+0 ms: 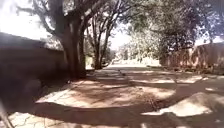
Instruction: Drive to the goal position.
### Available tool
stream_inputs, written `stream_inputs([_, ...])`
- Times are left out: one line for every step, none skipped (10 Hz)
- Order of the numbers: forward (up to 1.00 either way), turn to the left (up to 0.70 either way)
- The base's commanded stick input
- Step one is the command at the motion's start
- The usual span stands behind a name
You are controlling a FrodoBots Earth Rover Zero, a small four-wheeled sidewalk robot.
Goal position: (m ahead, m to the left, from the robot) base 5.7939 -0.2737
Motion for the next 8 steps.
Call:
stream_inputs([0.70, 0.00])
stream_inputs([0.70, 0.00])
stream_inputs([0.70, 0.00])
stream_inputs([0.70, 0.00])
stream_inputs([0.70, 0.00])
stream_inputs([0.70, 0.00])
stream_inputs([0.70, 0.00])
stream_inputs([0.70, 0.00])
